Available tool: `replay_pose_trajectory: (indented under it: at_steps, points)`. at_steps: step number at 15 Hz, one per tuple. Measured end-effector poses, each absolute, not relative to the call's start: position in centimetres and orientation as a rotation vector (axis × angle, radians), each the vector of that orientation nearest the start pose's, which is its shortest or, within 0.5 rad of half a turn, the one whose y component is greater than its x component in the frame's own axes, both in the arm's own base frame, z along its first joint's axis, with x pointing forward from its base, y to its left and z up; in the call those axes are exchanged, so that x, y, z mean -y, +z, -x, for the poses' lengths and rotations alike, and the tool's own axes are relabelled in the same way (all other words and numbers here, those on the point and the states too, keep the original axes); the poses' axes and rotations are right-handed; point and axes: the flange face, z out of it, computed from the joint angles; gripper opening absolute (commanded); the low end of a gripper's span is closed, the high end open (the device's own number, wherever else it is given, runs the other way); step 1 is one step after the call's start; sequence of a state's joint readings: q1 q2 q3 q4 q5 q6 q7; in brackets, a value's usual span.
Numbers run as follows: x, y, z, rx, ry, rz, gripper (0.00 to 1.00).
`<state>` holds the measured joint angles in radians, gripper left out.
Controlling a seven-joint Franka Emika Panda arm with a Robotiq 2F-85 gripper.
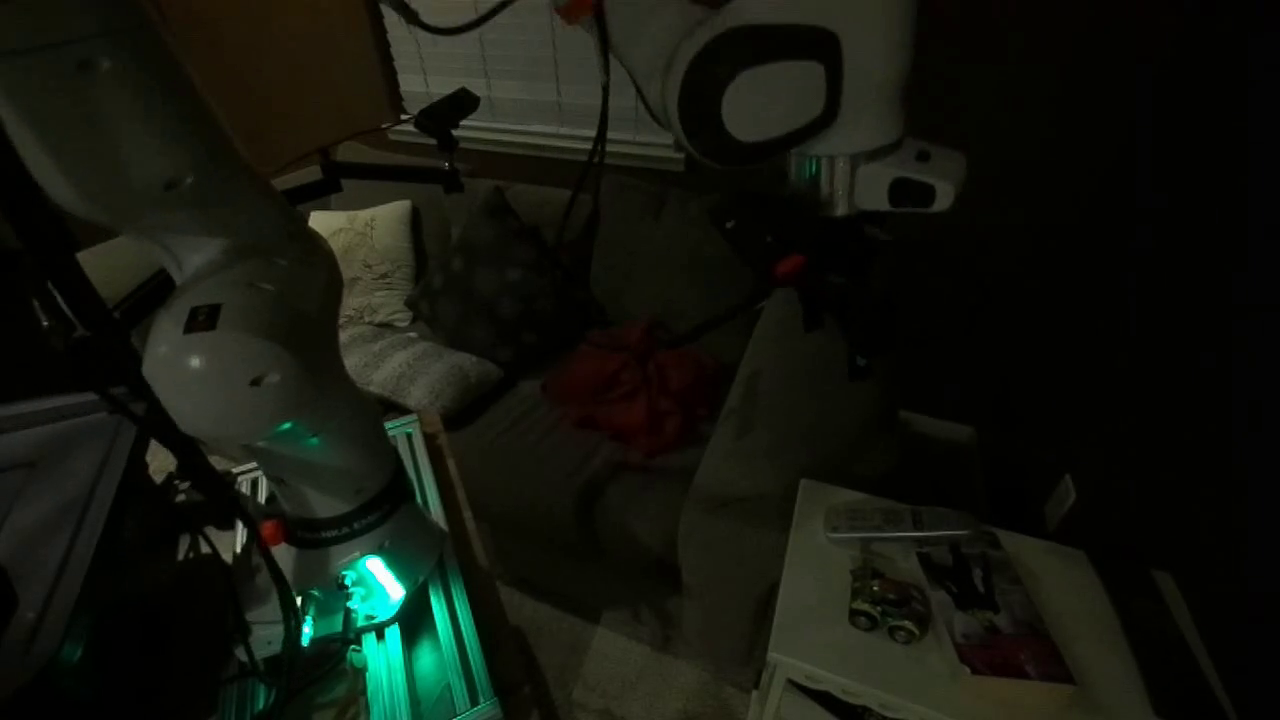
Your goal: Put the grey remote control on the right armrest of the sofa.
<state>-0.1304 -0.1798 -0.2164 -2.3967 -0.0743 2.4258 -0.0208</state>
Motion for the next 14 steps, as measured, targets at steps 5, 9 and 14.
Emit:
replay_pose_trajectory:
  at_steps: [5,9,14]
  points:
    - [18.0,36.0,-47.6,-0.629,-0.119,3.134,1.0]
    - [18.3,36.2,-48.1,-0.713,-0.182,3.109,1.0]
    - [20.2,32.1,-50.2,-1.033,-0.342,2.958,1.0]
